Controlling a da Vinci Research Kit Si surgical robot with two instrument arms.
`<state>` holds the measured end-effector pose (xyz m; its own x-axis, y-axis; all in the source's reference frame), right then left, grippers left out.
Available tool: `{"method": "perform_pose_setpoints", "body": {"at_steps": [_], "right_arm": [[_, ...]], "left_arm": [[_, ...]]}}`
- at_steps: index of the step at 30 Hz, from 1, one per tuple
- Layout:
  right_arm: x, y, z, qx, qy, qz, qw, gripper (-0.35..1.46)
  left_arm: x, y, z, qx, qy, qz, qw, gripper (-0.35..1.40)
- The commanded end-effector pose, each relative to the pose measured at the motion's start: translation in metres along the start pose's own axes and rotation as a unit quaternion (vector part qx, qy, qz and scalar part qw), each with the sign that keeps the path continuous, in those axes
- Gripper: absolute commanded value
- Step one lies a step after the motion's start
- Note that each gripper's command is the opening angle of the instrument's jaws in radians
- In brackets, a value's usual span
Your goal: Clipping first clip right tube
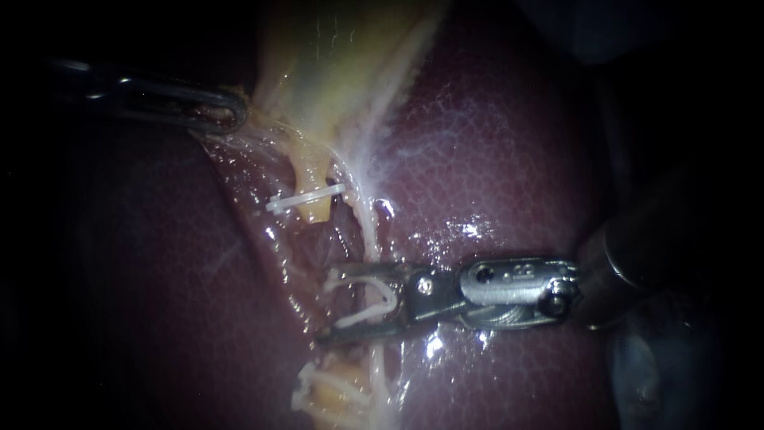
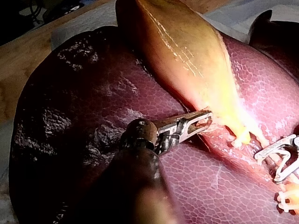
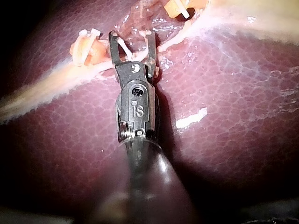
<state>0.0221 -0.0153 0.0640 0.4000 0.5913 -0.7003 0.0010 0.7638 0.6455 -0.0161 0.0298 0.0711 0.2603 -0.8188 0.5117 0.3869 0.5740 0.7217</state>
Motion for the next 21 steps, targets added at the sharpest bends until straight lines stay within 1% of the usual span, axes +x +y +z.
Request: {"method": "perform_pose_setpoints", "body": {"at_steps": [1, 3, 6, 8, 11, 13, 17, 21], "right_arm": [[0.0002, -0.0001, -0.0001, 0.001, 0.000, 0.000, 1.0000, 0.49], [0.0006, -0.0004, -0.0004, 0.002, 0.000, 0.001, 1.0000, 0.49], [0.0018, -0.0009, -0.0014, 0.005, 0.002, 0.005, 1.0000, 0.49], [0.0028, -0.0013, -0.0025, 0.007, 0.004, 0.007, 0.9999, 0.49], [0.0040, -0.0017, -0.0043, 0.012, 0.010, 0.026, 0.9995, 0.49], [0.0044, -0.0018, -0.0053, 0.016, 0.011, 0.031, 0.9993, 0.49], [0.0047, -0.0017, -0.0073, 0.013, 0.011, 0.041, 0.9990, 0.49], [0.0040, -0.0011, -0.0083, 0.014, 0.011, 0.053, 0.9984, 0.48]], "left_arm": [[0.0000, 0.0000, 0.0000, 0.000, 0.000, 0.000, 1.0000, -0.35], [0.0000, 0.0000, 0.0000, 0.000, 0.000, 0.000, 1.0000, -0.35], [0.0000, 0.0000, 0.0000, 0.000, 0.000, 0.000, 1.0000, -0.35], [0.0000, 0.0000, -0.0001, 0.000, 0.000, 0.000, 1.0000, -0.35], [0.0000, 0.0000, -0.0001, 0.000, 0.000, 0.000, 1.0000, -0.35], [0.0001, 0.0000, -0.0001, 0.000, 0.000, 0.000, 1.0000, -0.35], [0.0001, 0.0000, -0.0002, 0.000, 0.000, 0.000, 1.0000, -0.35], [0.0001, 0.0000, -0.0002, 0.001, 0.000, 0.000, 1.0000, -0.35]]}}
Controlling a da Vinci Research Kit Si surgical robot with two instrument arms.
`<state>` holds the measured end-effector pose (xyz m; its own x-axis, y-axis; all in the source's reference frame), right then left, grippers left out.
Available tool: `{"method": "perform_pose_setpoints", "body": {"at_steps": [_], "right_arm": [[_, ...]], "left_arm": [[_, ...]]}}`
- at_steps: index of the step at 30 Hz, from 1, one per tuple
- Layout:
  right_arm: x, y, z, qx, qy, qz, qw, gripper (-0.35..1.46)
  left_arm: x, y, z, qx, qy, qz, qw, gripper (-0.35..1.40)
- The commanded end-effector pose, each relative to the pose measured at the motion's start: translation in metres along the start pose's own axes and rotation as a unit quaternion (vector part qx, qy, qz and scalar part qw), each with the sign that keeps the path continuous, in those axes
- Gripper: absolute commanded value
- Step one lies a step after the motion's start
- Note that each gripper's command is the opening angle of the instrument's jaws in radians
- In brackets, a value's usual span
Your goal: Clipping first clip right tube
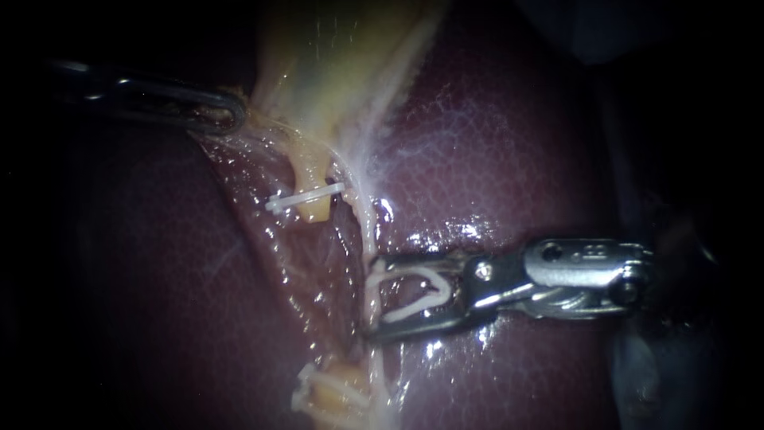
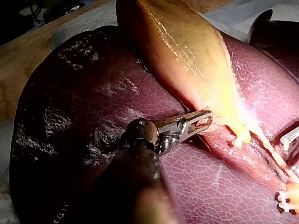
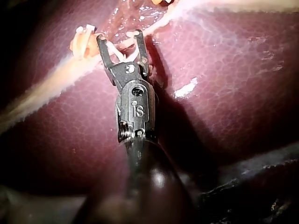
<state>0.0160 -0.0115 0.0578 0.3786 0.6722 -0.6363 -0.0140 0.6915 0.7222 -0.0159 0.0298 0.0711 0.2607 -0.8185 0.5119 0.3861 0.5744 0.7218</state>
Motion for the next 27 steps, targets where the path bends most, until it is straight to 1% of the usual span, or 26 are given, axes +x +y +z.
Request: {"method": "perform_pose_setpoints", "body": {"at_steps": [1, 5, 8, 12, 16, 18, 21, 24, 27], "right_arm": [[-0.0003, 0.0003, -0.0001, 0.000, 0.000, 0.005, 1.0000, 0.48], [-0.0013, 0.0017, -0.0005, 0.000, -0.001, 0.015, 0.9999, 0.48], [-0.0024, 0.0028, -0.0003, -0.001, -0.001, 0.027, 0.9996, 0.48], [-0.0043, 0.0040, 0.0009, -0.001, -0.002, 0.037, 0.9993, 0.48], [-0.0057, 0.0050, 0.0024, 0.001, -0.003, 0.044, 0.9990, 0.49], [-0.0062, 0.0053, 0.0031, 0.005, -0.005, 0.048, 0.9988, 0.49], [-0.0065, 0.0055, 0.0040, 0.011, -0.005, 0.051, 0.9986, 0.49], [-0.0065, 0.0054, 0.0048, 0.023, 0.005, 0.063, 0.9977, 0.49], [-0.0062, 0.0053, 0.0054, 0.040, 0.020, 0.076, 0.9961, 0.49]], "left_arm": [[0.0000, 0.0000, 0.0000, 0.000, 0.000, 0.000, 1.0000, -0.35], [0.0000, 0.0000, -0.0001, 0.000, 0.000, 0.000, 1.0000, -0.35], [0.0000, 0.0000, -0.0001, 0.000, 0.000, 0.000, 1.0000, -0.35], [0.0001, 0.0000, 0.0000, 0.000, 0.000, 0.000, 1.0000, -0.35], [0.0001, 0.0000, 0.0000, 0.000, 0.000, 0.000, 1.0000, -0.35], [0.0001, 0.0000, 0.0000, 0.000, 0.000, 0.000, 1.0000, -0.35], [0.0001, 0.0001, 0.0000, 0.000, 0.000, 0.000, 1.0000, -0.35], [0.0001, 0.0001, 0.0000, 0.000, 0.000, 0.000, 1.0000, -0.35], [0.0002, 0.0001, 0.0001, 0.000, 0.000, 0.000, 1.0000, -0.35]]}}
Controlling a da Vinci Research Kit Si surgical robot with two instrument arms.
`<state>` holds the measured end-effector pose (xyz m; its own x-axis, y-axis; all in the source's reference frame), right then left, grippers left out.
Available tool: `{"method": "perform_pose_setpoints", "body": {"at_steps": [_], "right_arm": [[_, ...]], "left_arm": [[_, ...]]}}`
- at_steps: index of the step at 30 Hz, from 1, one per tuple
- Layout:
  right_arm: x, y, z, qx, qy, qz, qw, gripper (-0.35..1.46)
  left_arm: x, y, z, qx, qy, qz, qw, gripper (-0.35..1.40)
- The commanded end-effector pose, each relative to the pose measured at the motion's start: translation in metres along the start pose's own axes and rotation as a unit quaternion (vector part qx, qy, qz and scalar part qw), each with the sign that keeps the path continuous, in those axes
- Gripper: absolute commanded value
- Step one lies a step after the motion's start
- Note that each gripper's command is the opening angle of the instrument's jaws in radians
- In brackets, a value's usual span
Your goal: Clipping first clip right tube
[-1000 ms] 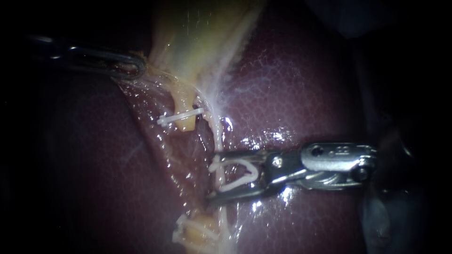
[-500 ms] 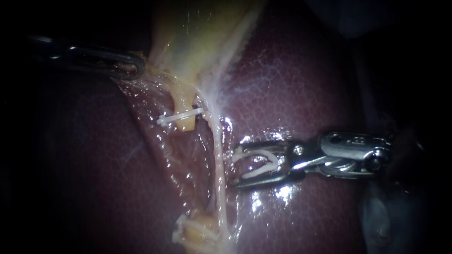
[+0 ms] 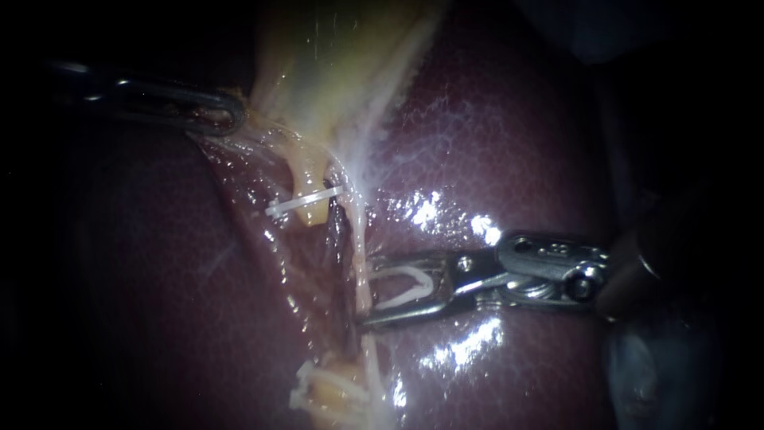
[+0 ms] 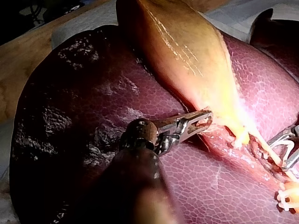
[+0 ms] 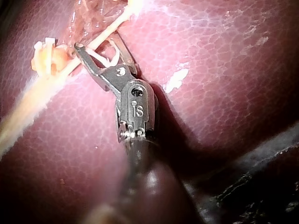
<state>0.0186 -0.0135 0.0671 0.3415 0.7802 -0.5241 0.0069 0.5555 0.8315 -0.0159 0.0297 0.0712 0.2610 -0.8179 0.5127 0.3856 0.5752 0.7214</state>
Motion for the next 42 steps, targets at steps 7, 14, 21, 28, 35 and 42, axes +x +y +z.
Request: {"method": "perform_pose_setpoints", "body": {"at_steps": [7, 14, 21, 28, 35, 42], "right_arm": [[0.0005, -0.0009, 0.0008, 0.042, 0.034, 0.028, 0.9981, 0.50], [0.0026, -0.0037, -0.0001, 0.083, 0.062, 0.046, 0.9936, 0.50], [0.0038, -0.0069, -0.0004, 0.104, 0.068, 0.054, 0.9907, 0.49], [0.0030, -0.0077, 0.0001, 0.130, 0.051, 0.071, 0.9876, 0.48], [0.0027, -0.0078, 0.0003, 0.135, 0.047, 0.077, 0.9868, 0.47], [0.0022, -0.0077, 0.0006, 0.135, 0.045, 0.078, 0.9867, 0.44]], "left_arm": [[0.0001, 0.0000, 0.0001, -0.001, 0.000, 0.000, 1.0000, -0.35], [0.0001, 0.0001, 0.0001, 0.000, 0.000, 0.000, 1.0000, -0.35], [0.0001, 0.0001, 0.0000, 0.000, 0.000, 0.000, 1.0000, -0.35], [0.0001, 0.0001, 0.0000, 0.000, 0.000, 0.000, 1.0000, -0.35], [0.0001, 0.0001, 0.0000, 0.000, 0.000, 0.000, 1.0000, -0.35], [0.0001, 0.0000, 0.0000, 0.000, 0.000, 0.000, 1.0000, -0.35]]}}
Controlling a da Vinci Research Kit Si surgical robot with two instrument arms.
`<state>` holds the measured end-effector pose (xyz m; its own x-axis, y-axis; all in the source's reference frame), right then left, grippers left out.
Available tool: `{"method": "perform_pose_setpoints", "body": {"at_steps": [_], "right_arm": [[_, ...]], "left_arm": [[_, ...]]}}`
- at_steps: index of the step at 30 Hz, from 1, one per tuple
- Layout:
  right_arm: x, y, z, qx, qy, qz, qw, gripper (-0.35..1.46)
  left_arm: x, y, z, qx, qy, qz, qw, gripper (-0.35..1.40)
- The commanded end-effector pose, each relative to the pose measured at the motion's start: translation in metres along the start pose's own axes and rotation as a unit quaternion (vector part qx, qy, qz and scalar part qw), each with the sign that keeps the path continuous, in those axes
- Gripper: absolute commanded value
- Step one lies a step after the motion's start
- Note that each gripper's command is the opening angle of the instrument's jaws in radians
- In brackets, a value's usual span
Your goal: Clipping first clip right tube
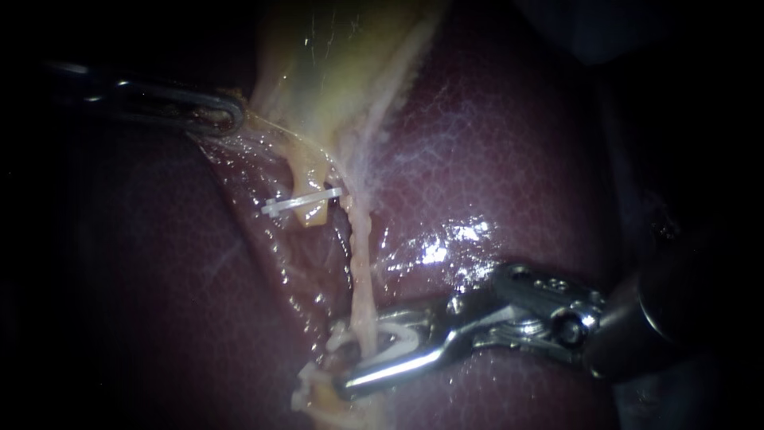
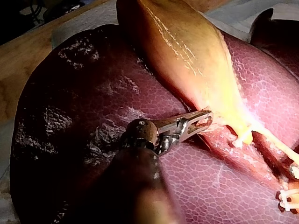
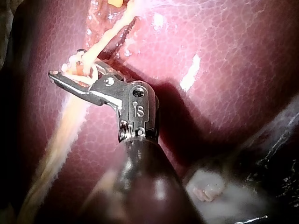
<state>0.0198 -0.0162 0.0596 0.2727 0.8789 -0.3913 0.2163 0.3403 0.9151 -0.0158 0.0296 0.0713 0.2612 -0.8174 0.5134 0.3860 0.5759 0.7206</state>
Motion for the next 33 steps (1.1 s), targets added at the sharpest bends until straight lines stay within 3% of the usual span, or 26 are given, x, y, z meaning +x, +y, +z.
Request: {"method": "perform_pose_setpoints", "body": {"at_steps": [1, 12, 22, 25, 27, 29, 33], "right_arm": [[-0.0001, 0.0001, 0.0001, 0.000, 0.000, 0.000, 1.0000, 0.44], [-0.0004, 0.0006, 0.0013, 0.001, -0.002, -0.002, 1.0000, 0.41], [-0.0010, 0.0014, 0.0014, 0.004, -0.006, -0.005, 1.0000, 0.26], [-0.0011, 0.0017, 0.0014, 0.013, -0.012, -0.005, 0.9998, 0.18], [-0.0011, 0.0018, 0.0013, 0.020, -0.017, -0.006, 0.9996, 0.00], [-0.0012, 0.0018, 0.0012, 0.028, -0.023, -0.008, 0.9993, -0.30], [-0.0011, 0.0018, 0.0013, 0.034, -0.027, -0.009, 0.9990, -0.35]], "left_arm": [[0.0000, 0.0000, 0.0000, 0.000, 0.000, 0.000, 1.0000, -0.35], [0.0000, 0.0000, 0.0001, 0.000, 0.000, 0.000, 1.0000, -0.35], [0.0000, 0.0000, 0.0001, 0.000, 0.000, 0.000, 1.0000, -0.35], [0.0000, 0.0000, 0.0001, 0.000, 0.000, 0.000, 1.0000, -0.35], [0.0000, 0.0000, 0.0001, 0.000, 0.000, 0.000, 1.0000, -0.35], [0.0000, 0.0000, 0.0001, 0.000, 0.000, 0.000, 1.0000, -0.35], [0.0000, 0.0000, 0.0001, 0.000, 0.000, 0.000, 1.0000, -0.35]]}}
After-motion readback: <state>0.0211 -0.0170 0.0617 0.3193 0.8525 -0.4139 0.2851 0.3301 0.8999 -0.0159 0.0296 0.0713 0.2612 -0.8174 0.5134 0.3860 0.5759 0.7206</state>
